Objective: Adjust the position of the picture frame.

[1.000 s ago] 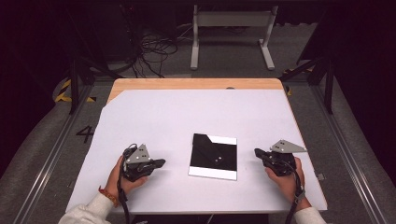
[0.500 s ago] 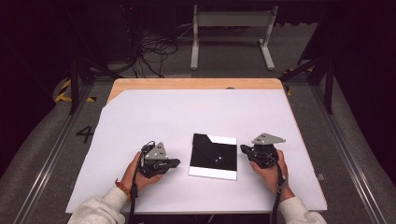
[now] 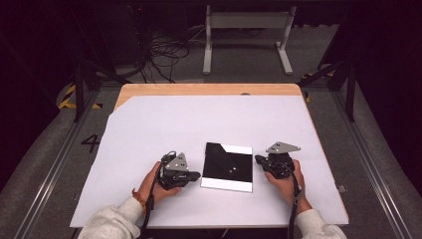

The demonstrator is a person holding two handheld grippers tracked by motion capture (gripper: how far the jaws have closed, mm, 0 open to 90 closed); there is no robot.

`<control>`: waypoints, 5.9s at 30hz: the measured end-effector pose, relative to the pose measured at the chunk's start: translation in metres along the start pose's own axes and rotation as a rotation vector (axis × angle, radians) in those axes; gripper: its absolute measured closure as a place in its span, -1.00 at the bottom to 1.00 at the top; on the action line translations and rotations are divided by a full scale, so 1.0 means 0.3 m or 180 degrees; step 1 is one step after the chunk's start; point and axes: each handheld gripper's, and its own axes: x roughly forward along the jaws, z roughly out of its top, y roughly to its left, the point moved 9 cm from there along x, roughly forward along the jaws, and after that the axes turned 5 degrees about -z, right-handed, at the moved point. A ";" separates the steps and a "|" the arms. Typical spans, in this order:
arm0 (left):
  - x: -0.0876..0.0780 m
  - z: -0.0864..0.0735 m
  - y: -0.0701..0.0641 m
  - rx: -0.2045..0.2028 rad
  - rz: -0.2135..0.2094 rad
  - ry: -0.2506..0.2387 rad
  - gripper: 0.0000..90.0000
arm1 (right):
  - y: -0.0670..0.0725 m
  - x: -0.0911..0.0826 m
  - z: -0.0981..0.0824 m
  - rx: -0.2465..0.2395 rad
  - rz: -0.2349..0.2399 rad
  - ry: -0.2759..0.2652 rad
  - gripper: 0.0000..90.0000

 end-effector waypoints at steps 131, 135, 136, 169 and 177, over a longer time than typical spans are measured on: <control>-0.008 0.039 0.236 -0.0237 0.0147 0.0135 1.00 | 0.143 -0.105 -0.097 -0.0561 0.0173 0.0000 1.00; -0.021 0.023 0.214 -0.0251 0.0141 0.0125 1.00 | 0.130 -0.094 -0.089 -0.0514 0.0172 0.0012 1.00; -0.024 0.018 0.207 -0.0266 0.0145 0.0118 1.00 | 0.126 -0.090 -0.086 -0.0505 0.0169 0.0011 1.00; -0.048 -0.052 -0.022 -0.0083 -0.0075 0.0200 1.00 | 0.123 -0.049 -0.047 -0.0606 0.0136 0.0104 1.00; -0.056 -0.067 -0.056 -0.0109 -0.0187 0.0175 1.00 | 0.085 -0.023 -0.029 -0.0397 0.0118 0.0099 1.00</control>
